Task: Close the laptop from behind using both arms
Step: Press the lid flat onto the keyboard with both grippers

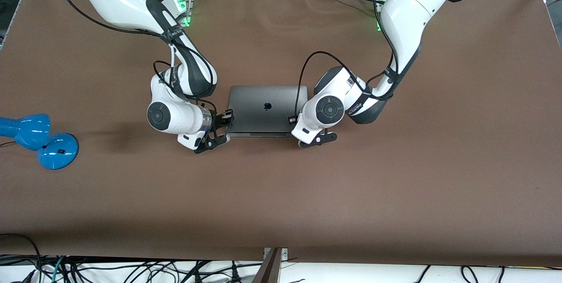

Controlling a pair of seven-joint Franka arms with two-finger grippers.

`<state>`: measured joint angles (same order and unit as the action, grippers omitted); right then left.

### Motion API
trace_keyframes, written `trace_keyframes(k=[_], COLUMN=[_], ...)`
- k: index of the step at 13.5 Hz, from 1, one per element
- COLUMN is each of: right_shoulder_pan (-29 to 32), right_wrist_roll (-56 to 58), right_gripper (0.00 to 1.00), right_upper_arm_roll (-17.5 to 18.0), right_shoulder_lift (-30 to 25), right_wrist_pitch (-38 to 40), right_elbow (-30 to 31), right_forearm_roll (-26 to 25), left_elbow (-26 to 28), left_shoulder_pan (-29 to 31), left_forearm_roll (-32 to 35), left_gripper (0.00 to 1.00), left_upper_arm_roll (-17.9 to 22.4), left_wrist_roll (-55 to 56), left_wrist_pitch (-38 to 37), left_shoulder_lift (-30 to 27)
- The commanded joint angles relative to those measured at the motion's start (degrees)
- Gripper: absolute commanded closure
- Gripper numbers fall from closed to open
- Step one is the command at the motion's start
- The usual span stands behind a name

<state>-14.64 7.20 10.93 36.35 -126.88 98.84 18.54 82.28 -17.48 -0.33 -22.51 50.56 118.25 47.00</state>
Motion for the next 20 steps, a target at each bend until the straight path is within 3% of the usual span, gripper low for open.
trace_keyframes(k=[1,13,20], right_shoulder_pan=[-0.39,-0.91,-0.91], right_wrist_roll=[0.54,2.65,2.74], right_gripper=[1.00,1.00,1.00], right_upper_arm_roll=[-0.12,-0.12,-0.12], right_shoulder_lift=[0.74,4.34,4.35], right_wrist_pitch=[-0.82,-6.27,-6.27], right_elbow=[-0.40,-1.28,-1.63], right_forearm_roll=[-0.70,-0.70,-0.52], left_elbow=[-2.21,-2.21,-2.30], left_shoulder_pan=[-1.50,-2.30,-0.72], left_forearm_roll=[1.47,1.56,1.74], left_gripper=[1.00,1.00,1.00], left_upper_arm_roll=[1.33,2.83,2.48], left_wrist_roll=[-0.11,-0.02,0.15], left_wrist_pitch=[0.31,2.77,-2.40], left_shoulder_lift=[1.60,3.19,-1.90])
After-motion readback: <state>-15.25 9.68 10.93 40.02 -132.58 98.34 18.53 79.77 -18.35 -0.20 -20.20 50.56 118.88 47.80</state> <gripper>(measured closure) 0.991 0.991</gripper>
